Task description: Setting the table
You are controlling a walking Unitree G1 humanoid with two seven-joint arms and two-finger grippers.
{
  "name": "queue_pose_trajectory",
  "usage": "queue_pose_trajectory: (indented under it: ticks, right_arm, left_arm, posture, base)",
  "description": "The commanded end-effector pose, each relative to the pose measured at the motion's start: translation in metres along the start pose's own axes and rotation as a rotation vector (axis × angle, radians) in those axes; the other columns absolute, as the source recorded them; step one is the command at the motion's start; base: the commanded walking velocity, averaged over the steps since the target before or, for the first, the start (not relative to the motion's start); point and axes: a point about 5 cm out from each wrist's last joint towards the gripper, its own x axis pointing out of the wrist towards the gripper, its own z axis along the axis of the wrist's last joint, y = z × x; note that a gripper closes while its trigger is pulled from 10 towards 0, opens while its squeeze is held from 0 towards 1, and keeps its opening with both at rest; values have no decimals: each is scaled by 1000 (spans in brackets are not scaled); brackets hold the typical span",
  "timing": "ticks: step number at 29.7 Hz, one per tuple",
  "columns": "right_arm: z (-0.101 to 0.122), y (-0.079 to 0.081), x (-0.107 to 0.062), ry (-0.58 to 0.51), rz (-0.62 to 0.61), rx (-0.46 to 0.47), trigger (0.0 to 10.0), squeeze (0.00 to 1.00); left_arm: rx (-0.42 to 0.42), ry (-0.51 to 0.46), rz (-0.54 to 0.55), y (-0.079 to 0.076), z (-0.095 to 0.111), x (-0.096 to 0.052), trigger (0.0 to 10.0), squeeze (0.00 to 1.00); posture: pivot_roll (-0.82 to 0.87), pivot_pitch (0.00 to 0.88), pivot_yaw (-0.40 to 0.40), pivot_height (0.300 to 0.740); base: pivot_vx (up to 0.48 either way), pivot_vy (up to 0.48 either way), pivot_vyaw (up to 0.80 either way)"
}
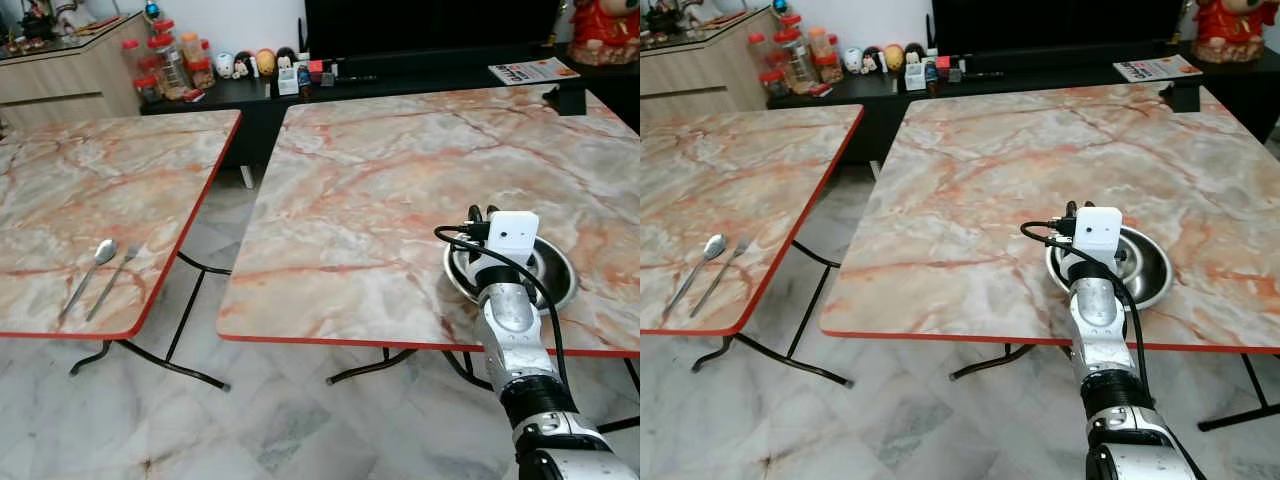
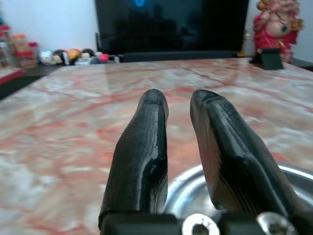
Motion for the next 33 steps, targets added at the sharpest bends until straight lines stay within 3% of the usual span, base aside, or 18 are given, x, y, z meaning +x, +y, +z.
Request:
queue_pose_trajectory:
  ticks: [1,33]
  right_arm:
    - [-3,4,-3,1,12,10,10000,0]
    - [-27,-2,-9,113,-32,25,10000,0]
  left_arm:
    - [-6,16,21,5,-4,-2,10000,0]
    - [-1,10,25,7,-3,-2,10000,0]
  posture:
    - [-141,0,103,736]
    - [-119,7,110,736]
  base:
    - [0,262,0]
    - [0,262,0]
